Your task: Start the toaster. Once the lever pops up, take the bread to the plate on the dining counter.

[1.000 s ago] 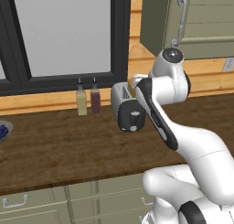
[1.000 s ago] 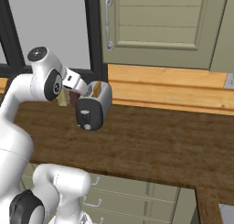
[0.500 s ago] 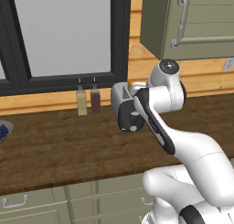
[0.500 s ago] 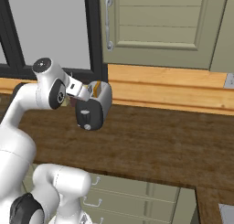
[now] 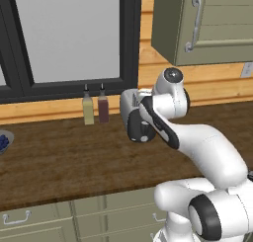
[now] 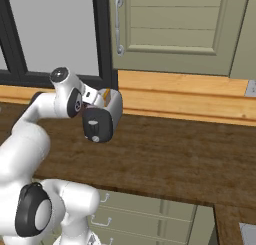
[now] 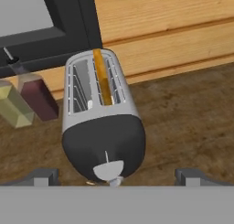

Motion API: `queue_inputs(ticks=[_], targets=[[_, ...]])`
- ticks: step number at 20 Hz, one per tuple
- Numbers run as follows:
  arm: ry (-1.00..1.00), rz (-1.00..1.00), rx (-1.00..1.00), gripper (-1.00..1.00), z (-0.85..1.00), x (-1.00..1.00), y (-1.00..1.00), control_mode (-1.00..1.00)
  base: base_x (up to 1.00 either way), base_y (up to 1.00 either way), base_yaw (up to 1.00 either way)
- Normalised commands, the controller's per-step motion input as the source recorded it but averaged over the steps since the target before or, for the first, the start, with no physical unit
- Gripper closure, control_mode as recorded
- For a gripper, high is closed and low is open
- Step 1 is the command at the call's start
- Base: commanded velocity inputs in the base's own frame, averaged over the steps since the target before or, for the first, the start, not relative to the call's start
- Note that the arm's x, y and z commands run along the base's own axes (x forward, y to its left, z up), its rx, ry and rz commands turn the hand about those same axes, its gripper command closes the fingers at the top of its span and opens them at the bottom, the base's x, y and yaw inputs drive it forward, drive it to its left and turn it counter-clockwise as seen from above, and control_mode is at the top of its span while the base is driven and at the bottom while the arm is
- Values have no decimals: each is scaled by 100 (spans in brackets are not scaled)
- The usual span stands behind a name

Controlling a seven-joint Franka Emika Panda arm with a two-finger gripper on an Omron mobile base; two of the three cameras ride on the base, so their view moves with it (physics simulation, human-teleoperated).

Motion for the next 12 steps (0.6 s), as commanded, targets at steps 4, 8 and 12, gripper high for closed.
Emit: queue_inputs(ticks=[4,8,12], targets=[[0,0,0,-100,-26,51,0,-100,0,0,0],[0,0,0,-100,-28,41,0,-100,0,0,0],[0,0,0,-100,-23,33,0,-100,0,0,0]])
